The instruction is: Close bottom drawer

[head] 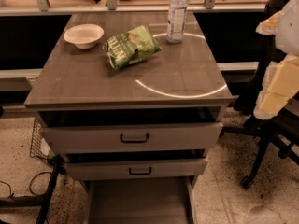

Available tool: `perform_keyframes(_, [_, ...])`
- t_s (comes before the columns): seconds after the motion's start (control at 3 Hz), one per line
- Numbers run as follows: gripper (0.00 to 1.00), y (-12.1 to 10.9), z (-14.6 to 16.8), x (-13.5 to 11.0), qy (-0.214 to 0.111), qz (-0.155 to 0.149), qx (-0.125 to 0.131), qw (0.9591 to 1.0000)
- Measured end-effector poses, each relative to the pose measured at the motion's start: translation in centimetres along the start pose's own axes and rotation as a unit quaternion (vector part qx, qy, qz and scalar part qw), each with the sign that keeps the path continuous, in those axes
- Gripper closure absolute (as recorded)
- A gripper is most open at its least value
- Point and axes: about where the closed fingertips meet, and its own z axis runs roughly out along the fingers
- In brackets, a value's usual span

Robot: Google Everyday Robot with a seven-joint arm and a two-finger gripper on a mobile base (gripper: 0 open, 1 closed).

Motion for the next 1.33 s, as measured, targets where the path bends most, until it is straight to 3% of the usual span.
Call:
perform_keyframes(0.67, [0.0,0.0,0.5,-0.4,0.007,-0.007,0.013,0.9999])
perform_keyframes(1.33, [0.0,1.5,8.4,2.3,0.023,0.012,0.014,0.9996])
